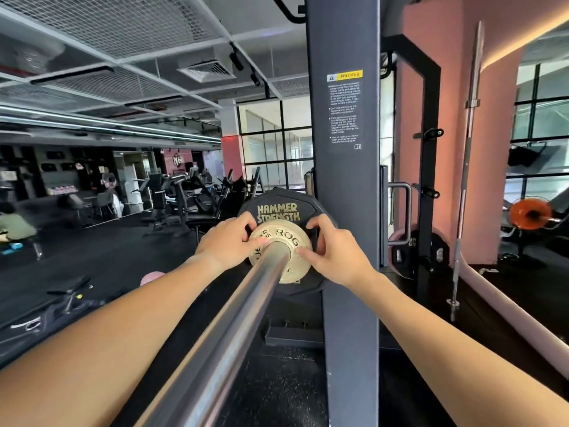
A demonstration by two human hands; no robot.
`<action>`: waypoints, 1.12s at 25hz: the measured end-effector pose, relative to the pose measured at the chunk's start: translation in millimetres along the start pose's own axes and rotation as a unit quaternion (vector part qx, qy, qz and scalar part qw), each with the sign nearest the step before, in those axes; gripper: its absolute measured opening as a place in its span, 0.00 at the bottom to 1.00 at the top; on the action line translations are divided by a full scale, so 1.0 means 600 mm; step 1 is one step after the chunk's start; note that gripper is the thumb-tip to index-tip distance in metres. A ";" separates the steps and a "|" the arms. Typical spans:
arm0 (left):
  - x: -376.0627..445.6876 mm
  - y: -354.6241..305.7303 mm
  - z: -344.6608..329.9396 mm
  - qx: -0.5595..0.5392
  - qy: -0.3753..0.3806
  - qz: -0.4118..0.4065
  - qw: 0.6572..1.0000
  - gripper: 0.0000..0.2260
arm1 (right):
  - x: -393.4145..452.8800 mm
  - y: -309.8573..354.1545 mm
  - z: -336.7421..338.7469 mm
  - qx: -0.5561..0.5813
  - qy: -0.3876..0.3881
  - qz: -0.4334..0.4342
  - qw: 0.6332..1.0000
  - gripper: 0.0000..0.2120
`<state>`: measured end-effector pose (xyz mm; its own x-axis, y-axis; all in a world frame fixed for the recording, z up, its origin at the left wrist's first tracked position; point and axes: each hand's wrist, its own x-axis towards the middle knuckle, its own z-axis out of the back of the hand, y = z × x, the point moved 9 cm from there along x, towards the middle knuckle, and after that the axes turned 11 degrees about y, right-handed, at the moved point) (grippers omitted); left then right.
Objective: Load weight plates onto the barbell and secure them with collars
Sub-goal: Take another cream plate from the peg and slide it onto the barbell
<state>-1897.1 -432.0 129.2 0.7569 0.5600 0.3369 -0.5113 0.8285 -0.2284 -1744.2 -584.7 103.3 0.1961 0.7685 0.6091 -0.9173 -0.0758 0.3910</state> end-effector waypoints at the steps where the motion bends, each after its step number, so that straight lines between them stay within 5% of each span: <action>1: 0.003 0.003 0.002 0.003 -0.008 0.009 1.000 0.15 | 0.001 -0.006 0.001 -0.005 -0.006 -0.005 1.000 0.19; 7: 0.008 0.015 -0.015 -0.019 -0.009 0.069 0.997 0.16 | 0.008 -0.012 -0.007 -0.030 0.009 -0.048 0.998 0.11; 13: -0.023 -0.014 -0.008 -0.081 0.101 0.048 0.990 0.05 | -0.042 0.021 0.010 -0.044 0.110 -0.074 0.990 0.05; 22: -0.167 -0.195 0.083 -0.110 0.124 -0.043 0.985 0.05 | -0.243 0.066 0.176 -0.085 0.091 -0.158 0.979 0.04; 28: -0.250 -0.363 0.050 -0.147 0.147 -0.107 0.972 0.06 | -0.398 0.089 0.281 -0.115 0.083 -0.196 0.970 0.04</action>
<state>-1911.7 -696.5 155.8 0.9388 0.3151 0.1389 -0.2245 0.8658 -0.4473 -1781.7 -879.2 95.0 0.5037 0.8033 0.3179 -0.8409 0.3716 0.3936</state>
